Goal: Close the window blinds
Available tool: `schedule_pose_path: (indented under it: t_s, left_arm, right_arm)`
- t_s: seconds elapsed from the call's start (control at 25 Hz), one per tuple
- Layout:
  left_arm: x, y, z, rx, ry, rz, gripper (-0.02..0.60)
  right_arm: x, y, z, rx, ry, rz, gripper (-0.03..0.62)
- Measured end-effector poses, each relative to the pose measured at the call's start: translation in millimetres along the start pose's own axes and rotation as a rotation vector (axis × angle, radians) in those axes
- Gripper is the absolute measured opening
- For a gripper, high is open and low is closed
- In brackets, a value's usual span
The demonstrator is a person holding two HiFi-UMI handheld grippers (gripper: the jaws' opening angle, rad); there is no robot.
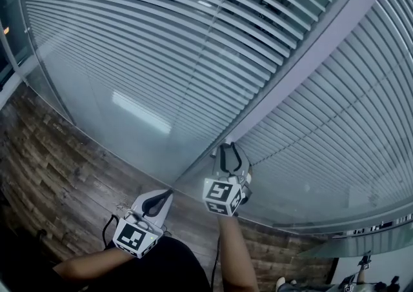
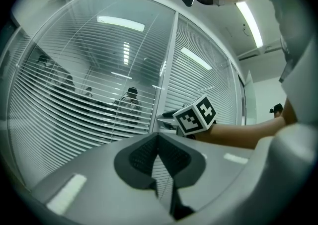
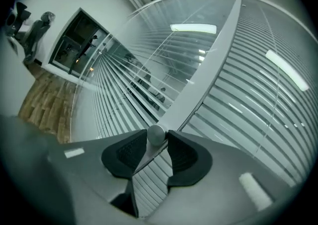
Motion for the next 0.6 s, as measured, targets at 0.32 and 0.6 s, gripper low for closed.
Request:
schedule_pose_path:
  t_s: [0.32, 0.6]
  left_arm:
    - [16, -5, -12, 0.009, 0.064, 0.019, -0.002]
    - [16, -16, -12, 0.022, 0.02, 0.037, -0.002]
  right_arm:
    - [7, -5, 6, -0.234, 0.018, -0.056, 0.153]
    - [3, 4, 6, -0.463, -0.02, -0.056, 0.152]
Point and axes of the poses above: the fingertips, and each gripper's own axes: x backward along the fingers, z to its left, y out of its top, the point moved 3 cm from there along x, backward along the fingers
